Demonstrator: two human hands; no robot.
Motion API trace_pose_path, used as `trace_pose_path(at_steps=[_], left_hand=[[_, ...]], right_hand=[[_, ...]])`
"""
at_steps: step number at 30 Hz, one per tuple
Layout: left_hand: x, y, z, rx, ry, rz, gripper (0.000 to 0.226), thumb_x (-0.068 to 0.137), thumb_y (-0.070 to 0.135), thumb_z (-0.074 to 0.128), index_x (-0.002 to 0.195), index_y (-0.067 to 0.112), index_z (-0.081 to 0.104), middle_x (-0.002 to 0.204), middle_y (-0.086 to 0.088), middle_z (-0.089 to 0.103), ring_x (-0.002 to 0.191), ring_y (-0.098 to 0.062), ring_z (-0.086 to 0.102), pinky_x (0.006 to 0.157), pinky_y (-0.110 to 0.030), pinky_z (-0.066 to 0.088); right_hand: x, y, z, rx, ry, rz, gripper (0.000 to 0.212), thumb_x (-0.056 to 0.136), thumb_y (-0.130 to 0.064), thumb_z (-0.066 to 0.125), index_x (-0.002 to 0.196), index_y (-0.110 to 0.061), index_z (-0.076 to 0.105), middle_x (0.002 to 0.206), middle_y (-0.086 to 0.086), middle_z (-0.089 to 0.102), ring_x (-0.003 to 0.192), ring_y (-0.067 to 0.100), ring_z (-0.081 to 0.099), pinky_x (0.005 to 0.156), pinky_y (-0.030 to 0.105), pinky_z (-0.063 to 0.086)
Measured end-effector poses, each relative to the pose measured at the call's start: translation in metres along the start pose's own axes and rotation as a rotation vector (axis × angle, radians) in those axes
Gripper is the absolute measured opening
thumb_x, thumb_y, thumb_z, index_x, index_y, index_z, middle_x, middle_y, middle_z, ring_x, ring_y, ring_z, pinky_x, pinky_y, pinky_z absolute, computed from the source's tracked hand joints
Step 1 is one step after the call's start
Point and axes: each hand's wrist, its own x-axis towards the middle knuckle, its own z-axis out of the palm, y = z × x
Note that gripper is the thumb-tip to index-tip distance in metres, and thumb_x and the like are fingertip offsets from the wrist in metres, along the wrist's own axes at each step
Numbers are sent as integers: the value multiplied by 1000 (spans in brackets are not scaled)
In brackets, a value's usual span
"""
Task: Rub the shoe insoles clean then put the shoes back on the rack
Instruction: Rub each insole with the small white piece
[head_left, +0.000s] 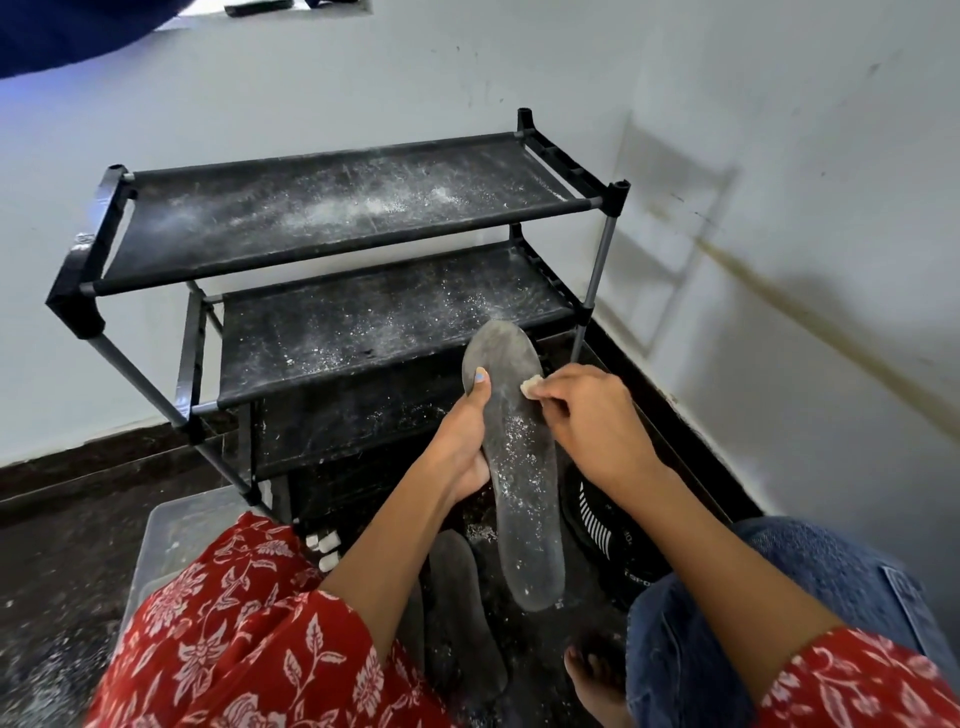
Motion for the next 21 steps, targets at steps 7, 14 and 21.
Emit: trace_pose_path(at_steps=[7, 14, 21], left_hand=[[2, 0, -2, -55, -69, -14, 42, 98, 39, 42, 108, 5, 64, 97, -11, 73, 88, -21, 70, 80, -35, 54], [3, -3, -4, -66, -62, -3, 36, 101, 28, 40, 106, 2, 64, 97, -11, 73, 90, -21, 69, 80, -33, 54], [6, -2, -6, 4, -53, -24, 34, 101, 26, 41, 111, 1, 61, 100, -14, 70, 89, -23, 68, 76, -33, 57]], right_hand=[[-6, -3, 3, -25, -23, 76, 23, 83, -4, 58, 99, -13, 73, 97, 6, 67, 93, 22, 64, 85, 37, 52], [-6, -4, 3, -90, -102, 53, 21, 86, -10, 55, 95, -11, 74, 98, 5, 67, 99, 20, 61, 86, 34, 50], [-5, -6, -1, 59, 40, 55, 16, 80, -9, 66, 92, -13, 75, 91, 2, 70, 84, 17, 66, 81, 30, 53]])
